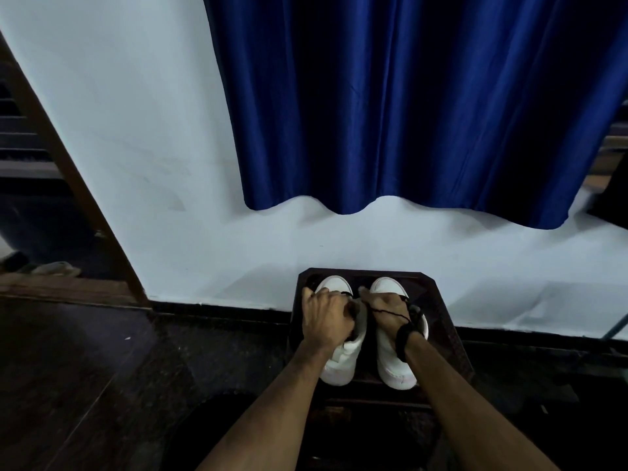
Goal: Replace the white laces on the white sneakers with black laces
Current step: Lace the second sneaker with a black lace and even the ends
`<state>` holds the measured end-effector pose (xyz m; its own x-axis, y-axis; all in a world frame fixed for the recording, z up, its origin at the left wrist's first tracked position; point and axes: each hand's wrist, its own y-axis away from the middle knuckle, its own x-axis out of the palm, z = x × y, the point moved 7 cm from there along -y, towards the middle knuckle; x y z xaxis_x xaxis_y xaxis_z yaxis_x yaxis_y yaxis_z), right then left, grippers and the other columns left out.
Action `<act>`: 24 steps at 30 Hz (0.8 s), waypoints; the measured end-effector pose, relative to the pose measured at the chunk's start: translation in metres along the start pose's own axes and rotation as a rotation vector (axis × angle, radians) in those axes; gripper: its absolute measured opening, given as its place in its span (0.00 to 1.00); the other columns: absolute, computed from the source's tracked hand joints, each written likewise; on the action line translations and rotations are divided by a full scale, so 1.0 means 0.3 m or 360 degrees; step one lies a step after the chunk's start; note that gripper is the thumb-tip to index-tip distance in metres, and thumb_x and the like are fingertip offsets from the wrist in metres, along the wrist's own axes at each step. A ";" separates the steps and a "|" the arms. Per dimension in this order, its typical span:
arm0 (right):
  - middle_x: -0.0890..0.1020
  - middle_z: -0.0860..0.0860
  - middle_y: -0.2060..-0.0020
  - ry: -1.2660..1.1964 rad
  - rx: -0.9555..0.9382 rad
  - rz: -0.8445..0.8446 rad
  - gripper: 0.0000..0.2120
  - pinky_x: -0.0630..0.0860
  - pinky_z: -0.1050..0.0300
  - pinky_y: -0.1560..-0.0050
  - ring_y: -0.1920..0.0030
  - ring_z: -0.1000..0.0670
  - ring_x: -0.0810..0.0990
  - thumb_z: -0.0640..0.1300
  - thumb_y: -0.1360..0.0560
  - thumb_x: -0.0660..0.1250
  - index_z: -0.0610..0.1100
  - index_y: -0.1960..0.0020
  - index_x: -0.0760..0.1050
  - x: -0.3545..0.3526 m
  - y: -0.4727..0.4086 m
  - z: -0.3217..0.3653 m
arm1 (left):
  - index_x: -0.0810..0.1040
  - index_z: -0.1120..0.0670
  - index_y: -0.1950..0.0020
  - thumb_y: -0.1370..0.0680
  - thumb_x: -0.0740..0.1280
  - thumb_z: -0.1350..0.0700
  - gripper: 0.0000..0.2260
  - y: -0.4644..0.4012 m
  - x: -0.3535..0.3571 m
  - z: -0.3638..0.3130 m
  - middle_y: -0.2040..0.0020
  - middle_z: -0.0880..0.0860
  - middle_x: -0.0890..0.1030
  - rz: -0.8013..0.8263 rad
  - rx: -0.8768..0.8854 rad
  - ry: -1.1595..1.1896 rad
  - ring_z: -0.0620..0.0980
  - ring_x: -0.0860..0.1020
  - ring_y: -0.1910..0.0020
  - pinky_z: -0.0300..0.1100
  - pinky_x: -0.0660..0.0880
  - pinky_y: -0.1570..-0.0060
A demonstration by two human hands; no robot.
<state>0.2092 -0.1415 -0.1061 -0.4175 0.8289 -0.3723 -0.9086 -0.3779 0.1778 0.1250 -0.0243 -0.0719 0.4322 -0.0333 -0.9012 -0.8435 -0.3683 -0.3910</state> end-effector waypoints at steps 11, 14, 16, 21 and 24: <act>0.86 0.49 0.56 0.0398 -0.0146 0.0002 0.04 0.78 0.57 0.47 0.51 0.50 0.83 0.44 0.28 0.72 0.48 0.54 0.83 0.009 0.005 0.035 | 0.76 0.48 0.69 0.27 0.63 0.49 0.11 0.013 -0.030 0.004 0.72 0.46 0.77 -0.0154 0.0096 0.0019 0.48 0.75 0.64 0.46 0.59 0.59; 0.86 0.51 0.56 0.0463 -0.0139 -0.0002 0.06 0.78 0.55 0.47 0.51 0.50 0.83 0.47 0.29 0.72 0.49 0.53 0.85 0.002 0.007 0.037 | 0.75 0.48 0.69 0.27 0.64 0.51 0.10 0.015 -0.031 0.002 0.71 0.46 0.78 -0.0168 0.0115 0.0052 0.48 0.75 0.64 0.45 0.59 0.59; 0.86 0.49 0.56 0.0457 -0.0147 -0.0019 0.06 0.78 0.54 0.46 0.51 0.50 0.83 0.45 0.29 0.71 0.48 0.53 0.85 0.001 0.014 0.041 | 0.76 0.49 0.69 0.27 0.66 0.51 0.10 0.015 -0.028 0.003 0.72 0.46 0.77 -0.0175 0.0133 0.0045 0.47 0.75 0.64 0.45 0.59 0.58; 0.84 0.50 0.56 0.0819 -0.0190 -0.0135 0.09 0.74 0.59 0.56 0.52 0.47 0.81 0.52 0.27 0.67 0.50 0.51 0.80 0.014 0.016 0.060 | 0.76 0.50 0.68 0.30 0.66 0.50 0.07 0.012 -0.009 -0.010 0.71 0.47 0.77 -0.0129 0.0226 0.0032 0.48 0.76 0.64 0.46 0.63 0.58; 0.82 0.46 0.54 0.0856 -0.0157 -0.0152 0.12 0.73 0.57 0.57 0.51 0.43 0.81 0.52 0.26 0.64 0.44 0.52 0.77 0.035 0.004 0.065 | 0.78 0.49 0.66 0.34 0.67 0.50 0.03 0.016 -0.007 -0.009 0.70 0.46 0.77 -0.0128 0.0227 0.0022 0.47 0.75 0.61 0.45 0.63 0.57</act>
<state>0.2039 -0.1252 -0.0921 -0.2543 0.5438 -0.7998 -0.9282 -0.3695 0.0439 0.1210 -0.0284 -0.0715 0.5038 -0.0221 -0.8635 -0.8422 -0.2346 -0.4854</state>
